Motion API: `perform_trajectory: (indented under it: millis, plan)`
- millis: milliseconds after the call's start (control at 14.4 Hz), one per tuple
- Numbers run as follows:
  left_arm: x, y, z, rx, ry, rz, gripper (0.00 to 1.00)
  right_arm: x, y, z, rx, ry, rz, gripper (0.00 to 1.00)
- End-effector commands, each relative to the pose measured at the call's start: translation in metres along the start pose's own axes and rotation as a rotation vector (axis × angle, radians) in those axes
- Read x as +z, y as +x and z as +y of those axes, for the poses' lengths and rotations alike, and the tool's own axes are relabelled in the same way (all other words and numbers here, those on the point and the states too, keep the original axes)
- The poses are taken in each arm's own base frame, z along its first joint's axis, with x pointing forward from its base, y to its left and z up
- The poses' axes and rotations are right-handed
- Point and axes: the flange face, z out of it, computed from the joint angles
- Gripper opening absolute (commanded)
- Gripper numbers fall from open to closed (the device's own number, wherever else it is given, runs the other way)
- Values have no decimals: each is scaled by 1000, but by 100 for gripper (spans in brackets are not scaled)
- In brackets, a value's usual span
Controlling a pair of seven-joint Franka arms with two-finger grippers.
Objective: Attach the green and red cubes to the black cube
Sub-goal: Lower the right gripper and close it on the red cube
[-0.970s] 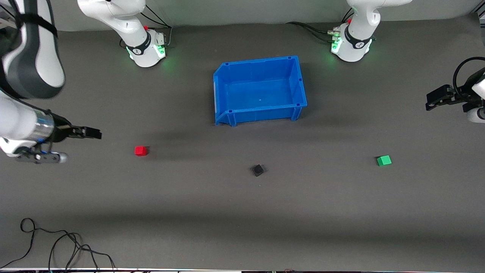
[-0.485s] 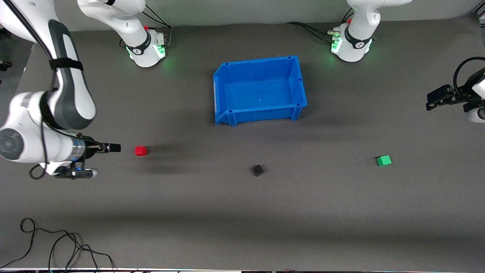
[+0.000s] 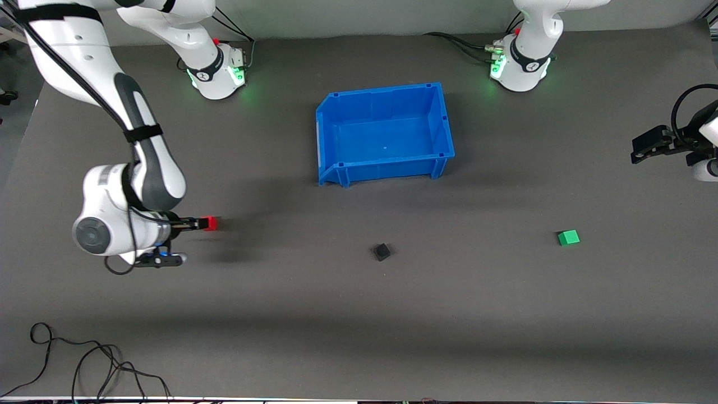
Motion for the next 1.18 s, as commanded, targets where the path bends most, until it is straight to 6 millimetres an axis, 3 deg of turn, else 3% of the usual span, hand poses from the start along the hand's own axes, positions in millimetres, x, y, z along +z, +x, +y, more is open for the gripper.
perform_trajectory:
  millis: [0,139,416,485,624,762,832,1109]
  plan:
    - [-5,1,1,-6,16,6,100,27,12,0,-18,3,24,86]
    - [-4,2,0,-7,16,5,100,43,14,1,-18,1,11,84]
    - [-5,3,0,-2,43,6,100,53,11,1,-13,4,-5,76]
    - [-5,3,0,-2,41,8,100,55,12,1,-13,4,7,71]
    - [-4,3,-2,-8,43,8,100,65,11,2,-12,3,26,52]
    - [-5,3,-2,-17,43,12,100,72,9,2,-9,2,26,45]
    - [-4,3,-5,-26,43,11,100,72,9,2,-11,2,26,29]
    - [1,4,-13,-47,41,3,99,55,9,1,30,18,47,16]
